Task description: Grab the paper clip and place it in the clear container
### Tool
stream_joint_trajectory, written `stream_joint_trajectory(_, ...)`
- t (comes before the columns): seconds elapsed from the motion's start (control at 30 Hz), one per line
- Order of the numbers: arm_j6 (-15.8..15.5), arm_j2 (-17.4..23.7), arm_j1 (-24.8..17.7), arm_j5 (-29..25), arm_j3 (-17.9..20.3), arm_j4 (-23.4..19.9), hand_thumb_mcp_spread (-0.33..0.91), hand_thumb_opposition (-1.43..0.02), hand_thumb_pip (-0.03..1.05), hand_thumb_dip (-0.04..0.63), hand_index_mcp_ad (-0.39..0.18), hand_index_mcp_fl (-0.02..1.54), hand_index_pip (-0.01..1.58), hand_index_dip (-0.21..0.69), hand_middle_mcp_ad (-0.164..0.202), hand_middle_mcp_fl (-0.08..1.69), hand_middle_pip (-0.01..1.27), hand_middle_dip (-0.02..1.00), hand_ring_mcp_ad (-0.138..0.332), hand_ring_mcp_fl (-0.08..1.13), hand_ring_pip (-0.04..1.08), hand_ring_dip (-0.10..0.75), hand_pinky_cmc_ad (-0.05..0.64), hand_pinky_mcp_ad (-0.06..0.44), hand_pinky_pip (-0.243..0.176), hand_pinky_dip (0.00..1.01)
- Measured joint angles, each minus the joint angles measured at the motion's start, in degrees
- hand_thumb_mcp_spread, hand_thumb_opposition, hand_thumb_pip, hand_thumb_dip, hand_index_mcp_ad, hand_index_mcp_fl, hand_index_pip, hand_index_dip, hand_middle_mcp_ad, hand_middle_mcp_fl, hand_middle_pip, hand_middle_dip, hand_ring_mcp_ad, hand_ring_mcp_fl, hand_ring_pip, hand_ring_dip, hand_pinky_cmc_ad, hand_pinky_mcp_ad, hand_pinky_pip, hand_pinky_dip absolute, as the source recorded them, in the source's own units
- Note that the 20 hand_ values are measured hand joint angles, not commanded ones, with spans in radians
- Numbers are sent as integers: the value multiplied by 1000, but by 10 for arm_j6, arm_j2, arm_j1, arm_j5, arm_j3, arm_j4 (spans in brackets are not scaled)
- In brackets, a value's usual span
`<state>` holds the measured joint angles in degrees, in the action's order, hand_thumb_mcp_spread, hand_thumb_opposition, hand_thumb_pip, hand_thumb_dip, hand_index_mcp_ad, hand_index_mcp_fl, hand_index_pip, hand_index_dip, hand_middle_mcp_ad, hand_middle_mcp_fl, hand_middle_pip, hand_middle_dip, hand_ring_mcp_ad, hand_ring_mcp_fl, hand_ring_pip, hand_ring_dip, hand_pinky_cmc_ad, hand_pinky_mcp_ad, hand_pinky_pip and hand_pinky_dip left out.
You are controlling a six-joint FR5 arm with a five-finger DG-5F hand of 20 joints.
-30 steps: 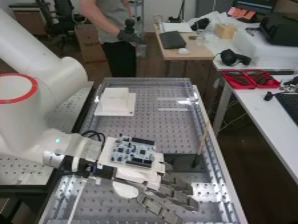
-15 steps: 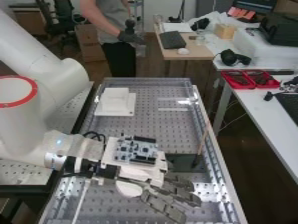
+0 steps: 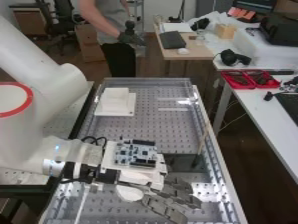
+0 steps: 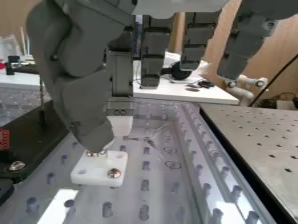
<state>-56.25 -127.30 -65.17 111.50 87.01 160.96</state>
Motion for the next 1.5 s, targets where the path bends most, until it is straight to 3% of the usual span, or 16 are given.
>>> stream_joint_trajectory(1.0, 1, -6, 1, 17, -12, 8, 499, -857, 538, 251, -180, 375, 1349, 51, -45, 297, 119, 220, 98, 96, 99, 86, 351, 278, 66, 190)
stream_joint_trajectory(1.5, -4, -18, -2, 22, -25, 16, 513, -860, 538, 251, -182, 443, 1396, 42, -45, 298, 119, 220, 96, 96, 99, 86, 351, 278, 66, 190)
